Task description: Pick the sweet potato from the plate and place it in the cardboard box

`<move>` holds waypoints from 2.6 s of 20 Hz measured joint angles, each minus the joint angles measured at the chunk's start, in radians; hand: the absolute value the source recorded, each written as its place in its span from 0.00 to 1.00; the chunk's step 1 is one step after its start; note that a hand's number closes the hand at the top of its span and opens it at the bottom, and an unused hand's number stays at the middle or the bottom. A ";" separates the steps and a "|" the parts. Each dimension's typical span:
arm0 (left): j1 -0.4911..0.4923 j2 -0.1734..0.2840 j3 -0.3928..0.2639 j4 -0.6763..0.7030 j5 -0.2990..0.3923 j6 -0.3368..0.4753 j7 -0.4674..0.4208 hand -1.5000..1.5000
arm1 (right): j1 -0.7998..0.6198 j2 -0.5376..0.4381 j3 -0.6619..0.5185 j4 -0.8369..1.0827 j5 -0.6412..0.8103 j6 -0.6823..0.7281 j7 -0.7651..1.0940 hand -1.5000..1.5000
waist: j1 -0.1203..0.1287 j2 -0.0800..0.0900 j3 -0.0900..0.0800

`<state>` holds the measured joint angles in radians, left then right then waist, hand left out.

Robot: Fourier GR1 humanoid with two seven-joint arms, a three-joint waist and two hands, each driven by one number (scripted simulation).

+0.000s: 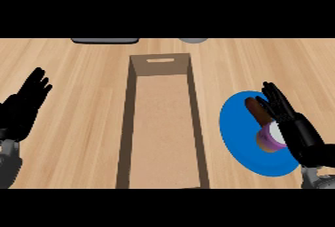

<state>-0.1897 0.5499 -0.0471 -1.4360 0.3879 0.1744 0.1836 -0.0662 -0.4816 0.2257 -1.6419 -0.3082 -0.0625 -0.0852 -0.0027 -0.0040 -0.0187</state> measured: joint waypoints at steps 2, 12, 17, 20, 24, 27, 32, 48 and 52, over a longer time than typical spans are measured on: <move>0.015 -0.006 -0.007 -0.003 -0.022 -0.004 -0.023 0.50 | -0.036 0.004 0.020 0.001 0.051 -0.002 -0.010 0.00 | 0.005 0.002 0.007; 0.078 -0.054 -0.145 -0.039 -0.210 0.076 -0.091 0.50 | -0.276 -0.069 0.047 0.184 0.478 -0.174 -0.139 0.00 | 0.038 0.008 0.015; 0.144 -0.084 -0.167 -0.066 -0.273 0.113 -0.118 0.50 | -0.329 -0.048 0.027 0.338 0.553 -0.195 -0.278 0.00 | 0.024 0.007 0.018; 0.154 -0.100 -0.177 -0.068 -0.291 0.127 -0.120 0.50 | -0.353 -0.116 0.066 0.340 0.659 -0.175 -0.227 0.00 | 0.017 0.004 0.017; 0.157 -0.097 -0.170 -0.064 -0.295 0.126 -0.121 0.50 | -0.414 -0.230 0.129 0.323 0.797 -0.079 -0.106 0.00 | 0.012 0.000 0.015; 0.164 -0.106 -0.174 -0.063 -0.305 0.134 -0.123 0.50 | -0.448 -0.289 0.197 0.300 0.887 0.037 0.009 0.00 | 0.010 -0.002 0.014; 0.162 -0.111 -0.166 -0.050 -0.308 0.133 -0.128 0.50 | -0.484 -0.323 0.310 0.232 0.984 0.270 0.217 0.00 | 0.003 -0.003 0.014; 0.199 -0.151 -0.125 -0.102 -0.362 0.095 -0.110 0.50 | -0.392 -0.145 0.339 0.105 1.206 0.556 0.556 0.00 | 0.005 -0.003 0.010; 0.195 -0.159 -0.102 -0.088 -0.366 0.069 -0.116 0.50 | -0.376 -0.122 0.318 0.151 1.265 0.552 0.542 0.00 | 0.006 -0.003 0.009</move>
<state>0.0055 0.3906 -0.1493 -1.5240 0.0216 0.2438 0.0681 -0.4420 -0.6032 0.5435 -1.4905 0.9573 0.4892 0.4566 0.0031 -0.0070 -0.0100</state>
